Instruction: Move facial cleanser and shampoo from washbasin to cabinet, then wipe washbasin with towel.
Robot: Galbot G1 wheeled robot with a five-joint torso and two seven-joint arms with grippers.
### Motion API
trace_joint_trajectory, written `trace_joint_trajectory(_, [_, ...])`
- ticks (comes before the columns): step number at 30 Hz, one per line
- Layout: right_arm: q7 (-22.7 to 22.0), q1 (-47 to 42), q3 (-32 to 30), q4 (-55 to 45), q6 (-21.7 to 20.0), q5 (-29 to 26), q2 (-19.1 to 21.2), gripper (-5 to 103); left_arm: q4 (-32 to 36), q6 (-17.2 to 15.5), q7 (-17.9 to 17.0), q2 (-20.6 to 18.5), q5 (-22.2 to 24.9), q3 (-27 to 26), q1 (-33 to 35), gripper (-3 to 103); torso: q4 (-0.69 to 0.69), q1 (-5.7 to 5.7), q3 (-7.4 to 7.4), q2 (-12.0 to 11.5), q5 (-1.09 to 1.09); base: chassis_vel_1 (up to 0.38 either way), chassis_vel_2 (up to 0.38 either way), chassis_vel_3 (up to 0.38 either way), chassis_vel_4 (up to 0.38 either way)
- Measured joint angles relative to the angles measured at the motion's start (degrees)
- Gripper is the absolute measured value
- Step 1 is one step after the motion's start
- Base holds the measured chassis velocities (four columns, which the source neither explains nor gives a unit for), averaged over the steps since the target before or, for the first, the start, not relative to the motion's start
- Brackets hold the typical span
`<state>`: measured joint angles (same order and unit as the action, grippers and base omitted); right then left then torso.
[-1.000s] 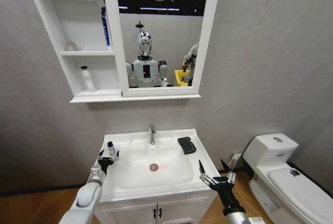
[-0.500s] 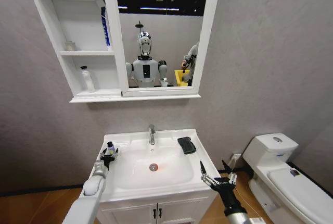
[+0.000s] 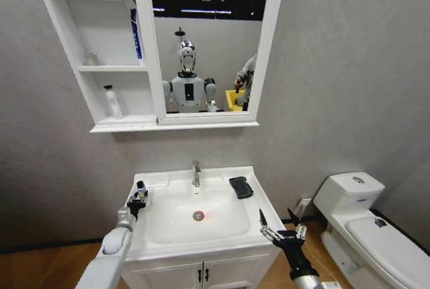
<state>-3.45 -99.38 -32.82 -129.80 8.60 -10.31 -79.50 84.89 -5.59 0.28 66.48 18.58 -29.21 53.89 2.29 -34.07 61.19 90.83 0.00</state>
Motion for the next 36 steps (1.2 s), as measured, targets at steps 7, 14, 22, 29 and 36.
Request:
trace_joint_trajectory(7, [0.0, 0.2, -0.2, 0.2, 0.1, 0.1, 0.1, 100, 22.5, -13.9, -6.1, -11.1, 11.8, -1.4, 3.0, 42, -0.01, 0.01, 0.00, 0.0, -0.04, 0.000, 0.000, 0.000, 0.000])
trace_joint_trajectory(14, [0.3, 0.1, -0.3, 0.5, 0.6, 0.3, 0.0, 100, 37.5, -32.7, -17.8, -26.0, 36.7, -5.4, -1.7, 42, -0.01, 0.02, -0.01, 0.0, 0.02, 0.000, 0.000, 0.000, 0.000])
trace_joint_trajectory(22, [0.5, 0.3, -0.2, 1.3, 1.2, 0.2, -0.1, 100, 36.2, -37.4, -20.8, -36.6, 55.6, -4.3, -16.2, 42, 0.01, 0.01, 0.00, 0.0, -0.01, 0.000, 0.000, 0.000, 0.000])
trace_joint_trajectory(29, [0.8, 0.7, -0.2, 2.2, 1.6, 0.1, -0.2, 100, 28.3, -37.2, -19.3, -38.4, 57.5, 4.1, -30.7, 42, 0.00, 0.00, 0.00, 0.0, -0.01, 0.000, 0.000, 0.000, 0.000])
trace_joint_trajectory(36, [0.8, 0.7, -0.4, 2.5, 1.6, 0.5, -0.6, 100, 19.8, -36.9, -18.1, -34.4, 55.9, 16.8, -44.7, 42, 0.03, 0.00, 0.01, 0.0, -0.01, 0.000, 0.000, 0.000, 0.000])
